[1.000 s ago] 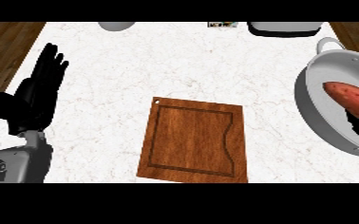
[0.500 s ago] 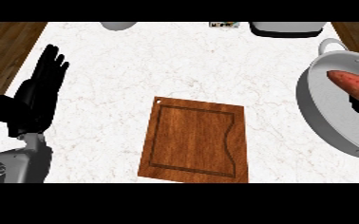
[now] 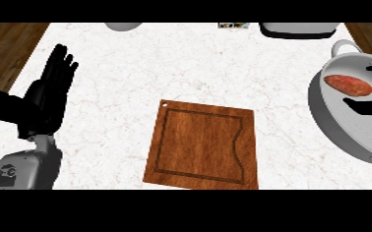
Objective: Pick the sweet potato from the cutting board and place it in the pot
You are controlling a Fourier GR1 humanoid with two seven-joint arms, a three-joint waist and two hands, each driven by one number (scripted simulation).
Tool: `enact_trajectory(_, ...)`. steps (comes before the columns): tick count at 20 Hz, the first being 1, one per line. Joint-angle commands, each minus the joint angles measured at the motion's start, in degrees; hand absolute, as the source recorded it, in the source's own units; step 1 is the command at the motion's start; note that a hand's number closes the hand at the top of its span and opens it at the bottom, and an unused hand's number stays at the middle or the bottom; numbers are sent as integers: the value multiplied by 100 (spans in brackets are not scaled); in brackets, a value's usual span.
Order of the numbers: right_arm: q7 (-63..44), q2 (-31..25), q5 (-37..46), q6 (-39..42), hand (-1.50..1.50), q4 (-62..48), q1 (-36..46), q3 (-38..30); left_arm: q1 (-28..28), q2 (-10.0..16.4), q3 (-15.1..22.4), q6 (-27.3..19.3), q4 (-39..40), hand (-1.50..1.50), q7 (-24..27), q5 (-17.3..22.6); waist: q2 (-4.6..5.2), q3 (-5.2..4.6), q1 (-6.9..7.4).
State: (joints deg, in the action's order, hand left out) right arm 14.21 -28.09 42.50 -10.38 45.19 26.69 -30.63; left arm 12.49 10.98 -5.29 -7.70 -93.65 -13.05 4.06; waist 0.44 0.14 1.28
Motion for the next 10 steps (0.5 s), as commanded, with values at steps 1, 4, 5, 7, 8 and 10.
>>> enact_trajectory(1, 883, -24, -481, 338, -150, -1003, 190, -190, -107, -1, -66, 86, 48, 0, 95, 85, 11, 4, 20)
enact_trajectory(4, 1132, 57, -1084, 781, -150, -979, 481, -501, 70, -5, 77, -70, -146, 0, -284, -92, -18, 3, -30)
enact_trajectory(5, 1375, 213, -1296, 625, -150, -1035, 521, -685, 205, 85, -51, -100, -143, 0, -369, -54, -7, 10, -13)
enact_trajectory(7, 1661, 84, -1731, 996, -150, -1033, 597, -975, 65, 82, -152, 38, 87, 0, -40, 51, -12, 1, -76)
enact_trajectory(8, 1710, 13, -1920, 1166, -150, -1108, 527, -1125, 30, -17, 9, -65, -86, 0, -235, -50, -26, 1, -89)
enact_trajectory(10, 1655, -264, -2196, 1499, -150, -1146, 567, -1319, 34, 230, -211, 99, -182, 0, -396, 118, -41, -5, -97)
